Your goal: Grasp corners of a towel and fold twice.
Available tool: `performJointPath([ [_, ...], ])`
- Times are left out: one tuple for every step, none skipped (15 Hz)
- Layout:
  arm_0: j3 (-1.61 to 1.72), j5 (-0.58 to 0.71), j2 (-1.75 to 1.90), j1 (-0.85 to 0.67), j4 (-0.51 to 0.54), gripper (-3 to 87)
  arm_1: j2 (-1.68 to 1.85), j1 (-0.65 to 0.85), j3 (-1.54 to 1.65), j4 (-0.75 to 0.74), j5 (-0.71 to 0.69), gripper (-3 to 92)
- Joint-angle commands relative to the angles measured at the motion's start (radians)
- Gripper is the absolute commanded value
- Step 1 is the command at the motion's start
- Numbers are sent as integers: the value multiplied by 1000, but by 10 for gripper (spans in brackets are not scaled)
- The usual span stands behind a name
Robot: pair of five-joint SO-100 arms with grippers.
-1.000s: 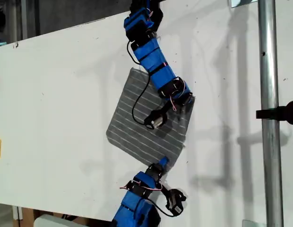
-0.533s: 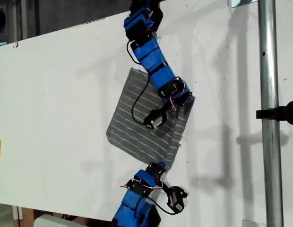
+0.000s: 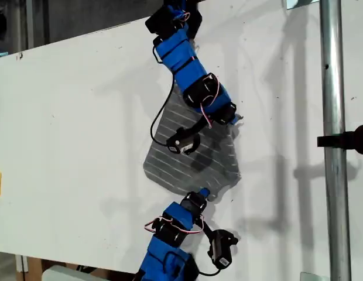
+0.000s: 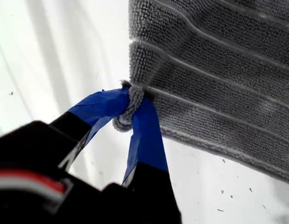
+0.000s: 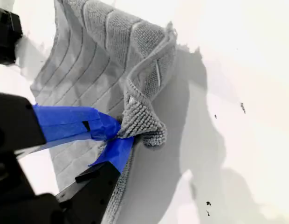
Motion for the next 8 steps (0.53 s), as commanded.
performJointPath([
  [-89, 6, -29, -9, 12, -28, 78, 0, 6, -20, -11, -3],
  [-92, 6, -35, -9, 15, -28, 72, 2, 8, -21, -11, -3],
  [-92, 0, -35, -9, 21, -28, 72, 2, 12, -20, -8, -3],
  [-91, -2, -37, -14, 26, -28, 72, 6, 25, -15, 0, -3],
  [-91, 0, -41, -31, 41, -28, 75, 17, 37, -3, 8, -3],
  [-94, 15, -43, -63, 71, -28, 87, 38, 49, 34, 15, -3],
  [-97, 55, -44, -112, 106, -28, 109, 72, 61, 97, 21, -3],
  [-103, 104, -44, -175, 149, -28, 158, 124, 117, 144, 25, -3],
])
